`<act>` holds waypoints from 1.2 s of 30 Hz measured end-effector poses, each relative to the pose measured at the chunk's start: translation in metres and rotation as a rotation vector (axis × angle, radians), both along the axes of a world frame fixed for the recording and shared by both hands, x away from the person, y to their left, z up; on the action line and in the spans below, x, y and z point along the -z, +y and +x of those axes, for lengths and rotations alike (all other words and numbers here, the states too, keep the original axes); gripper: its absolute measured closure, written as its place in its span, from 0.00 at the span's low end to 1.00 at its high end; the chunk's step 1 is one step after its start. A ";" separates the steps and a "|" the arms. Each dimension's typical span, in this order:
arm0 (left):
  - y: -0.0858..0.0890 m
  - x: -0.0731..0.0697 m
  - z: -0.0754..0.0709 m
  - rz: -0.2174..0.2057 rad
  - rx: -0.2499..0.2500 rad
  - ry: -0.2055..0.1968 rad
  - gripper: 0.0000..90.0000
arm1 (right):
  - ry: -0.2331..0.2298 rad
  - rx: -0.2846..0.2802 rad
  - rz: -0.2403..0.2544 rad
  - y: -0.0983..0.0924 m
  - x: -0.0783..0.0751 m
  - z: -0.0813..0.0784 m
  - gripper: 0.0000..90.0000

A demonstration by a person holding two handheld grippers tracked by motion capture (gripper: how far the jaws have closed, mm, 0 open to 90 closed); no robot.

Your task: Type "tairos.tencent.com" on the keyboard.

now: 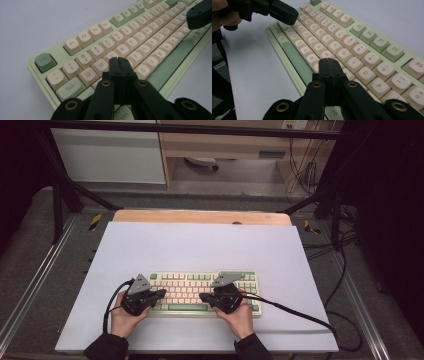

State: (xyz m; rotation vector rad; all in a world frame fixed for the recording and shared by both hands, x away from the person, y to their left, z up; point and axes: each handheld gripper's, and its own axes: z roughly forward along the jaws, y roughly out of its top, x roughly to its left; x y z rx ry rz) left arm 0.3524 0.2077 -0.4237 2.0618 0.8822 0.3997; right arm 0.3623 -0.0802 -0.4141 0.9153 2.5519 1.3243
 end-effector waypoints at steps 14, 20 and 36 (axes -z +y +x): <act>-0.001 0.001 0.001 -0.002 0.002 0.006 1.00 | 0.018 -0.012 -0.013 0.020 0.012 0.006 1.00; -0.001 0.001 0.001 -0.001 0.002 0.005 1.00 | 0.023 -0.019 -0.020 0.023 0.016 0.007 1.00; 0.000 0.001 0.001 -0.003 0.001 0.005 1.00 | 0.013 -0.025 -0.028 0.022 0.015 0.007 1.00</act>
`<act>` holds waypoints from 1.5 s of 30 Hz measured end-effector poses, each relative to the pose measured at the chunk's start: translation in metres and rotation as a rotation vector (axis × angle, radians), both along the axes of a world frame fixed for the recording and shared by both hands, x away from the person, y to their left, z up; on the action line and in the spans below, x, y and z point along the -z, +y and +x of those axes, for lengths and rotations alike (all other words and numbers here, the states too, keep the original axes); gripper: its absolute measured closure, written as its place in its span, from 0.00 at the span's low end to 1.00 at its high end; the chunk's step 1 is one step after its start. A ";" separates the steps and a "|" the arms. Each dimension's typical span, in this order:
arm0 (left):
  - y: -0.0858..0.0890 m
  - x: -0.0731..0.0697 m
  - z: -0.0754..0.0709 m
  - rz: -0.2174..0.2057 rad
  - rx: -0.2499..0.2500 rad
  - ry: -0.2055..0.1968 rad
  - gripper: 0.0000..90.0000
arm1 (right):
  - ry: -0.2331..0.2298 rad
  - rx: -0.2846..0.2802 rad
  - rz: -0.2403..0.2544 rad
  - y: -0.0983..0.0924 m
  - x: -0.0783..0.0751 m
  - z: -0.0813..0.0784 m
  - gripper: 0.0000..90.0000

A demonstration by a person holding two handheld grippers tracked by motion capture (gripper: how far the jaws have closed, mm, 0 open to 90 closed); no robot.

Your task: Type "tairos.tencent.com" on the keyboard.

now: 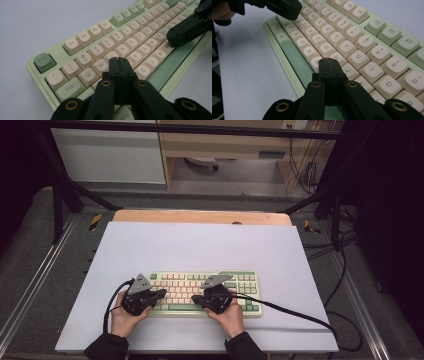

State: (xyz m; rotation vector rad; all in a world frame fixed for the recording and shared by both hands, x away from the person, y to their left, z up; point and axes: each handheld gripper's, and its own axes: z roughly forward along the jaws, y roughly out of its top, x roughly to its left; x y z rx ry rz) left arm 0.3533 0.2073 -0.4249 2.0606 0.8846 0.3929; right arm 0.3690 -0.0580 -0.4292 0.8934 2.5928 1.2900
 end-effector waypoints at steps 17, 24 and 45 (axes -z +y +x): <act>-0.001 -0.001 -0.001 -0.002 0.003 -0.004 1.00 | -0.019 0.020 -0.024 -0.024 -0.017 -0.002 1.00; -0.002 -0.001 -0.001 -0.001 0.005 -0.002 1.00 | -0.020 0.043 -0.019 -0.038 -0.019 -0.003 1.00; -0.017 -0.005 -0.002 -0.001 0.024 -0.004 0.99 | -0.012 0.091 -0.011 -0.072 -0.014 -0.008 1.00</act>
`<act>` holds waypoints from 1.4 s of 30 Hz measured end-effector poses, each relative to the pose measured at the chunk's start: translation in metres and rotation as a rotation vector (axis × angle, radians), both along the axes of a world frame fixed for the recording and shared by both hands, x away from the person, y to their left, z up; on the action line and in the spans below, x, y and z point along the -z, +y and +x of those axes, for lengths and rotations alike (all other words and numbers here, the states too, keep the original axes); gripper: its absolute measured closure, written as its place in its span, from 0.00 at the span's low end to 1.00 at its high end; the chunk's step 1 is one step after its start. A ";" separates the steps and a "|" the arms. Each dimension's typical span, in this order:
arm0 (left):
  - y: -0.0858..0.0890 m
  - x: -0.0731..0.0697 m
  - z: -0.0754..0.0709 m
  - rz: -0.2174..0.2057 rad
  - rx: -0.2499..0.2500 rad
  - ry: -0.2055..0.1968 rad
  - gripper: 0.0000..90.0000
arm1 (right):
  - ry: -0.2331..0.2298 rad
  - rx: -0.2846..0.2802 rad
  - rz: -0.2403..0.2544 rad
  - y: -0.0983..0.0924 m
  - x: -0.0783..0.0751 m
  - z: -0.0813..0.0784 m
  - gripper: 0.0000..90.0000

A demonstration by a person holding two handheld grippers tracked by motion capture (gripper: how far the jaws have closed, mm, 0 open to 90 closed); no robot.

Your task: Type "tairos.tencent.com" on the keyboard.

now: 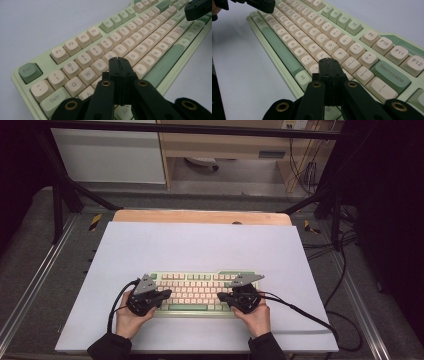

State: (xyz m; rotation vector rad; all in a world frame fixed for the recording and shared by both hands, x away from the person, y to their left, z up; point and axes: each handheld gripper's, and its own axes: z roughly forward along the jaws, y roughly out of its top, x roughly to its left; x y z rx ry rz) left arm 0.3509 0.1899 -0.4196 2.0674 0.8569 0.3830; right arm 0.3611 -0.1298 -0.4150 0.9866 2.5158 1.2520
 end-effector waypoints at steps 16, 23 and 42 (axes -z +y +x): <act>-0.020 -0.004 0.010 0.010 0.006 0.000 0.99 | 0.002 -0.002 -0.004 -0.001 0.002 -0.001 1.00; -0.032 -0.002 0.018 0.019 0.005 0.002 0.99 | 0.002 -0.004 -0.004 -0.001 0.002 -0.001 1.00; -0.042 0.011 0.028 0.034 -0.004 0.013 0.99 | 0.006 -0.009 -0.005 0.000 0.004 -0.001 1.00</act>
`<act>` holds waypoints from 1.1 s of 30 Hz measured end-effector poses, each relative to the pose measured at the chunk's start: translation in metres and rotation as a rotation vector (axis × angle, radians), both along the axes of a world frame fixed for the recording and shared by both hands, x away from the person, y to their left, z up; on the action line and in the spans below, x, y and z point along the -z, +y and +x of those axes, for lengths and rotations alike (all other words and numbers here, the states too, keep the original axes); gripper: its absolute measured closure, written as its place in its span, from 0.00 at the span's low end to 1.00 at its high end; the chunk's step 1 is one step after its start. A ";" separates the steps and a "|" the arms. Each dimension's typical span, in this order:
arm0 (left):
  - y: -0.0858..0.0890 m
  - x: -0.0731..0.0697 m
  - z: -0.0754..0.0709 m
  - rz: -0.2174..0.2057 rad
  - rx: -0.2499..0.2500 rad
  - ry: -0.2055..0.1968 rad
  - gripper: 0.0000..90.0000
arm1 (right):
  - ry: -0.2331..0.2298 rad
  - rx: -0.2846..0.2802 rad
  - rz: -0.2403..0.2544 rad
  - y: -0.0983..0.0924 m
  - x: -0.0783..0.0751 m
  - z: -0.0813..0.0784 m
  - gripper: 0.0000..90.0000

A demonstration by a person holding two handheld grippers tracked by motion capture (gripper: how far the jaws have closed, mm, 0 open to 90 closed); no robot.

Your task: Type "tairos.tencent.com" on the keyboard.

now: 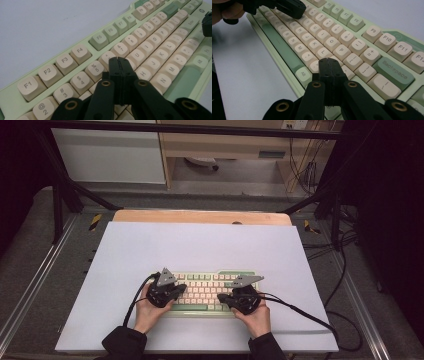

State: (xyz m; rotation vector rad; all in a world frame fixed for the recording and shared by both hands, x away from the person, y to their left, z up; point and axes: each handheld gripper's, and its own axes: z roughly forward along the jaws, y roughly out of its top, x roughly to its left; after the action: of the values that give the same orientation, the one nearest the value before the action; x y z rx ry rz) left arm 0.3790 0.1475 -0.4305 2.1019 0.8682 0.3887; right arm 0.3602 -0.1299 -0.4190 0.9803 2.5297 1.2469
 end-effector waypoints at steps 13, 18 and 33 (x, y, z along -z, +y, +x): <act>0.002 -0.001 -0.003 -0.004 0.011 -0.008 0.99 | -0.002 0.000 0.002 0.000 0.000 0.000 1.00; 0.006 -0.005 -0.008 -0.008 0.019 -0.012 0.99 | -0.004 0.001 0.005 0.000 -0.001 -0.001 1.00; 0.026 -0.011 -0.021 -0.018 0.017 -0.018 0.99 | -0.007 0.004 0.015 -0.001 -0.003 -0.002 1.00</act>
State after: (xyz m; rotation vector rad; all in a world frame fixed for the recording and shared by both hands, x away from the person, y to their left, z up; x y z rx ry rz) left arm 0.3582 0.1738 -0.4199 2.0852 0.8400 0.3888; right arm 0.3585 -0.1306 -0.4160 0.9820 2.5159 1.2682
